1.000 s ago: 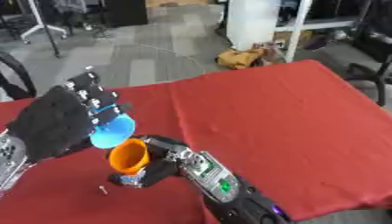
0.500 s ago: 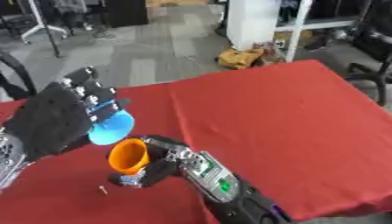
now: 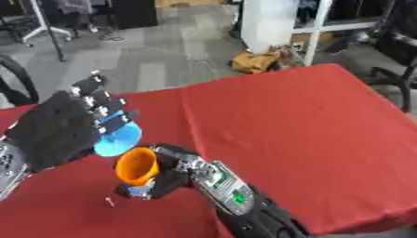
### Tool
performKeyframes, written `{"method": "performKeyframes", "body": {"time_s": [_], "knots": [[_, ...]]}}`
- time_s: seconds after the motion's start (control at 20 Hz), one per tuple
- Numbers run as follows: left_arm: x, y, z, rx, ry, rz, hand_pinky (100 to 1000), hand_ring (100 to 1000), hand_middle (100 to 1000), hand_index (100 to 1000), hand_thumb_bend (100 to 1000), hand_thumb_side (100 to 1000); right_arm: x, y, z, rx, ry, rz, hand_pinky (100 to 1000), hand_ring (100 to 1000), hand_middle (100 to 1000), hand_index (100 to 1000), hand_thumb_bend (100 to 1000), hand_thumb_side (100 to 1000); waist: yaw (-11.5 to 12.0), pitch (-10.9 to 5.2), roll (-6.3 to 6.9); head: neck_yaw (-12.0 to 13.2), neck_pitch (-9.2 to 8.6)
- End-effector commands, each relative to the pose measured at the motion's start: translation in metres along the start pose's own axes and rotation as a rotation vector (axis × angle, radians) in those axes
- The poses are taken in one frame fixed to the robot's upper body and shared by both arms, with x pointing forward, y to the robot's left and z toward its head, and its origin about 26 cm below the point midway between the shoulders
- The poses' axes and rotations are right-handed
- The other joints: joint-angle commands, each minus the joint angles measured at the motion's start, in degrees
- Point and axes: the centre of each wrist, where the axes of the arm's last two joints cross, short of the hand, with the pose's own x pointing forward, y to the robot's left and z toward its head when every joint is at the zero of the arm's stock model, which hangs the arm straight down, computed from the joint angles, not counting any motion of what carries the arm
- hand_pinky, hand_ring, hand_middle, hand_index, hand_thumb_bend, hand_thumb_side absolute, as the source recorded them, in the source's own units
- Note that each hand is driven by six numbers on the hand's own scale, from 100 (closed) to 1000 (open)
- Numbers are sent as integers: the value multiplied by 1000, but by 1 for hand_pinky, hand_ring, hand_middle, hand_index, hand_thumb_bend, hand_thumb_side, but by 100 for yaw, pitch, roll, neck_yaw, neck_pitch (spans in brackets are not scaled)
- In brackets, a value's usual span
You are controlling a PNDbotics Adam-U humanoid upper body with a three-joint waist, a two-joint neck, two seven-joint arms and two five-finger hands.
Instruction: Pour the contents of one cup into another cup.
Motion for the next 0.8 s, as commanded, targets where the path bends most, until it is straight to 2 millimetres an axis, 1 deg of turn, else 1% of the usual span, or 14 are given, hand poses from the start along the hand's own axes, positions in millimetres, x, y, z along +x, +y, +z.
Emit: {"method": "performKeyframes", "body": {"time_s": [0.05, 0.8], "knots": [[-8, 2, -2, -3, -19, -35, 620, 467, 437, 677, 503, 100, 10, -5, -3, 0, -23, 16, 682, 561, 564, 724, 328, 100, 13, -124, -9, -16, -38], [-11, 2, -1, -2, 12, -37, 617, 466, 435, 677, 507, 100, 11, -5, -3, 1, -26, 15, 681, 562, 563, 724, 328, 100, 16, -131, -15, -25, -59]]}}
